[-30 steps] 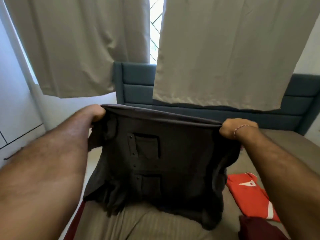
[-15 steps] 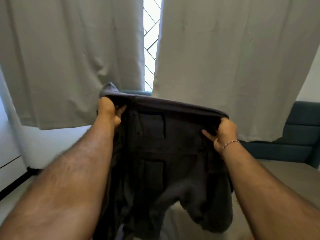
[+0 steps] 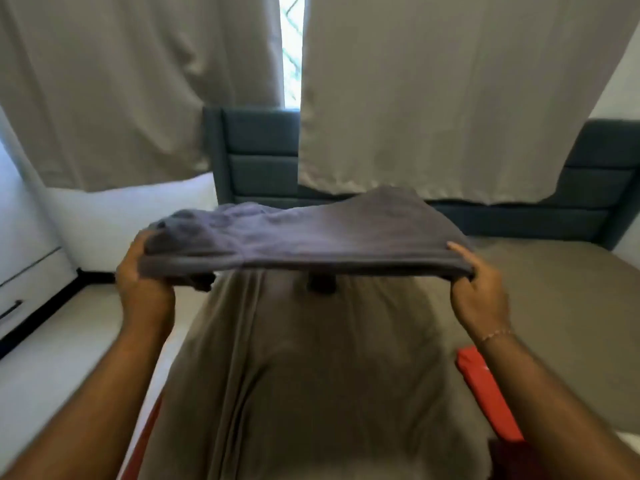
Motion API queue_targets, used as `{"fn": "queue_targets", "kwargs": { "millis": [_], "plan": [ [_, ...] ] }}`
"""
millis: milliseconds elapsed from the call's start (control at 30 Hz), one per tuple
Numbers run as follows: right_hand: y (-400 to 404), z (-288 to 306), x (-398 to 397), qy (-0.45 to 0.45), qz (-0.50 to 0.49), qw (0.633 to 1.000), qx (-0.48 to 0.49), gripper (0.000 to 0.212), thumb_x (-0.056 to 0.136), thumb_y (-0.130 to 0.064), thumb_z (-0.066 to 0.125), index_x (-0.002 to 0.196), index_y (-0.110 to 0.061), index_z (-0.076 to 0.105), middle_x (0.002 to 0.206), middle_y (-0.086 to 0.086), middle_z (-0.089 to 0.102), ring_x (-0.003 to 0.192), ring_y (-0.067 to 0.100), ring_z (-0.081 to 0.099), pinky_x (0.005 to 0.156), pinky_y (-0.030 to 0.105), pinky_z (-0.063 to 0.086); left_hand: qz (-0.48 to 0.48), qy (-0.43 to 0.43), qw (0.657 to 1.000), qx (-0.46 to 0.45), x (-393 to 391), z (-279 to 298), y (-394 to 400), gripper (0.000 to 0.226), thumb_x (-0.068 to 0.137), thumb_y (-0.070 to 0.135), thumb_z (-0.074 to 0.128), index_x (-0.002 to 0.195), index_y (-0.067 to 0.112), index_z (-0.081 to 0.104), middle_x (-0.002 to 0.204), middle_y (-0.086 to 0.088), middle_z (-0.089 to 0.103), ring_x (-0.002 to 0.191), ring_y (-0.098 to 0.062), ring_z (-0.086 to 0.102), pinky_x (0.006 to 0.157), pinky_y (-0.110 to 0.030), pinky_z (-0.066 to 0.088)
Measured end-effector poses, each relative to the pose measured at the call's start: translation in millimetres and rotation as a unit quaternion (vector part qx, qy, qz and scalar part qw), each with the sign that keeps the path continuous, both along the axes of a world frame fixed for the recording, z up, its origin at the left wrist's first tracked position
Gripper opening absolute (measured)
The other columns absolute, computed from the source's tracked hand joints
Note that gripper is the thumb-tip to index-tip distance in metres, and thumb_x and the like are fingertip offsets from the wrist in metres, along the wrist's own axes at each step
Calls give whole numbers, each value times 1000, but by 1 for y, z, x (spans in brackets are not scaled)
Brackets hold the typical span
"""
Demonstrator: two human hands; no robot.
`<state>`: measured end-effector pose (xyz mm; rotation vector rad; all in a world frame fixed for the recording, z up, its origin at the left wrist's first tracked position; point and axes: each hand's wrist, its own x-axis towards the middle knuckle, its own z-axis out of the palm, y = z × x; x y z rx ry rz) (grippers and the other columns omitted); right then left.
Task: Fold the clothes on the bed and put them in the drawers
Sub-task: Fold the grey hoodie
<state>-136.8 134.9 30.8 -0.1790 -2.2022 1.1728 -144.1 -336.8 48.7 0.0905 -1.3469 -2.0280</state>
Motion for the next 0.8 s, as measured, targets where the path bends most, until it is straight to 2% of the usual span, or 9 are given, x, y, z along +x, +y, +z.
{"fn": "queue_targets", "kwargs": {
  "millis": [67,100,167,200,267,400,533,667,800],
  "plan": [
    [11,-74,54,-90,2,988,125,62,80,-18,56,141,-30,63,129,15,70,112,37,67,92,42,54,33,-72,972,-219,67,-90,-26,26,97,14,54,111,25,73,99,19,73,93,3,68,86,-17,52],
    [18,-103,76,-142,11,973,180,63,82,-14,61,143,-28,61,131,15,69,114,37,66,93,42,53,45,-119,911,-393,95,-128,-35,30,89,11,55,112,20,72,100,14,74,92,-4,70,84,-26,55],
    [26,-160,124,-274,31,909,311,62,88,-20,65,147,-32,55,135,7,67,119,32,63,94,39,52,60,-213,712,-666,156,-196,-50,46,66,15,58,107,16,77,90,-7,71,82,-36,69,69,-45,54],
    [28,-185,147,-325,37,870,369,55,92,-28,62,146,-37,54,136,1,65,121,26,62,93,36,52,31,-266,629,-730,185,-219,-53,46,62,20,58,103,18,78,83,-10,68,77,-40,66,62,-46,49],
    [26,-227,184,-381,62,804,452,42,98,-38,51,139,-41,57,133,-6,63,123,20,59,92,34,50,-21,-338,544,-768,231,-251,-52,41,66,24,53,98,20,78,78,-7,66,73,-38,65,59,-42,44],
    [13,-272,223,-414,98,751,506,44,98,-44,44,142,-44,50,135,-12,56,128,15,50,89,35,42,-23,-426,496,-756,272,-275,-51,50,67,20,66,116,19,79,82,-8,68,72,-36,66,59,-38,44],
    [17,-268,219,-426,85,729,530,42,84,-51,69,123,-38,68,116,-6,64,113,20,59,77,36,40,-31,-464,487,-739,270,-269,-45,69,58,15,89,126,17,75,95,-14,68,83,-40,67,66,-45,49],
    [21,-281,223,-332,121,788,503,47,43,-18,99,83,-17,75,74,5,65,67,32,63,57,36,39,-48,-395,472,-787,269,-270,-36,96,60,36,83,149,18,56,144,-19,53,123,-41,55,89,-53,44],
    [19,-283,223,-294,138,822,467,51,35,-8,98,78,-19,74,69,3,64,61,32,63,53,35,40,-124,-336,449,-818,246,-282,-22,94,67,36,82,154,26,49,154,-7,51,137,-32,51,101,-52,42]
  ]
}}
